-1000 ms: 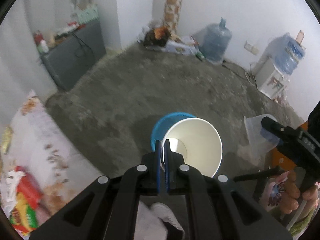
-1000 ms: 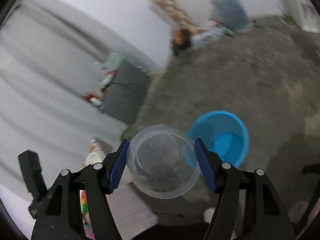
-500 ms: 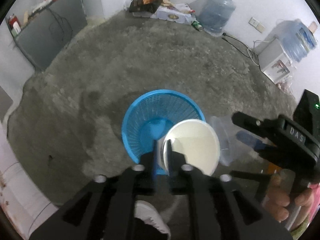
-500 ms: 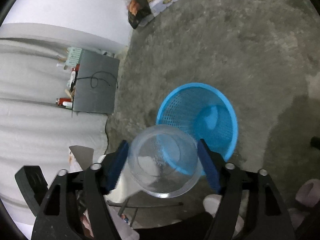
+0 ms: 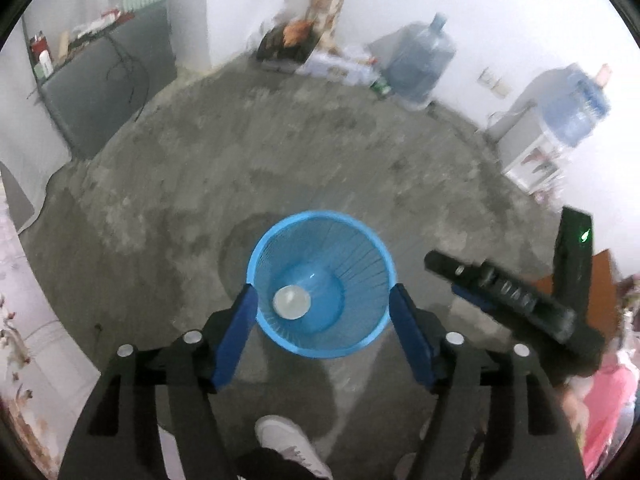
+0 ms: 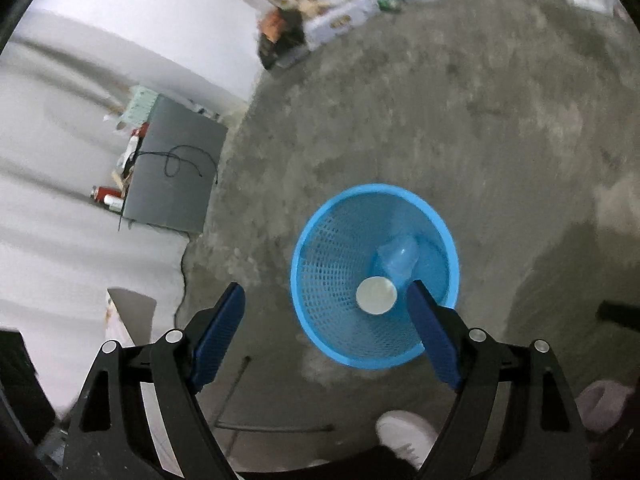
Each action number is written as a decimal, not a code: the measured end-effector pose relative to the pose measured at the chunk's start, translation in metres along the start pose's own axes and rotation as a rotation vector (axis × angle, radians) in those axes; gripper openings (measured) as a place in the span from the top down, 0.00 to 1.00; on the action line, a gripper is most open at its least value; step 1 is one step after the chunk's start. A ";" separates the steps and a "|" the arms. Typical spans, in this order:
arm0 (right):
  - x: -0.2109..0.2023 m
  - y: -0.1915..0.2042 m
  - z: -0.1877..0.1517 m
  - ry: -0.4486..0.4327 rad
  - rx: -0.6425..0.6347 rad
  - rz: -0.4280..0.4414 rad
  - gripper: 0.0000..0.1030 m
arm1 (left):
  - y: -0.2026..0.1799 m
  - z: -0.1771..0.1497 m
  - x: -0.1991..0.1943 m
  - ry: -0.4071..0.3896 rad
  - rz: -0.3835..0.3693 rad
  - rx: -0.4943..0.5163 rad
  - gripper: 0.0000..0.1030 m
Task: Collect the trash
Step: 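Open both grippers to drop the cups into the blue wastebasket, then grasp the white glove with the left gripper while the right gripper grasps the red wrapper, then lift the glove and red wrapper and carry them over the wastebasket, then open both grippers to drop the glove and wrapper into the wastebasket, then move both grippers back toward the snack wrappers on the table, then grasp the white tissue with the left gripper while the right gripper reaches the green chip bag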
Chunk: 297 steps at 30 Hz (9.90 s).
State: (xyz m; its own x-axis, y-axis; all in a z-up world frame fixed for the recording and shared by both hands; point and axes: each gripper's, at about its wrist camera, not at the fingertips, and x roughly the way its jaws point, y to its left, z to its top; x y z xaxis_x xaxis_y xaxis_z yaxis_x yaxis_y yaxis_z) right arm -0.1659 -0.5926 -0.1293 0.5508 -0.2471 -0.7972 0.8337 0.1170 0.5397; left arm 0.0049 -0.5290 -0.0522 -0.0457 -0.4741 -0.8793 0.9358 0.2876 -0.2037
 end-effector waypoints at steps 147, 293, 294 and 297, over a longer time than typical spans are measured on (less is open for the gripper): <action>-0.081 0.322 -0.189 0.259 -0.762 0.541 0.74 | 0.273 -0.167 -0.436 -0.580 0.181 -0.271 0.95; -0.019 0.320 -0.210 0.495 -0.676 0.428 0.32 | 0.373 -0.162 -0.288 -0.135 0.064 -0.298 0.22; -0.018 0.320 -0.210 0.499 -0.674 0.423 0.32 | 0.369 -0.156 -0.277 -0.105 0.083 -0.256 0.22; -0.013 0.319 -0.211 0.508 -0.667 0.409 0.32 | 0.363 -0.142 -0.243 -0.018 0.145 -0.142 0.22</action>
State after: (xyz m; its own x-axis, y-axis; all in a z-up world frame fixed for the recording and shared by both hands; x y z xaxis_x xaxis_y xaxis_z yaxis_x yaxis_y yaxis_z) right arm 0.1017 -0.3492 -0.0041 0.6267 0.3673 -0.6872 0.3349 0.6693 0.6632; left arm 0.3065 -0.1911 0.0263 0.0932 -0.4339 -0.8961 0.8737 0.4673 -0.1353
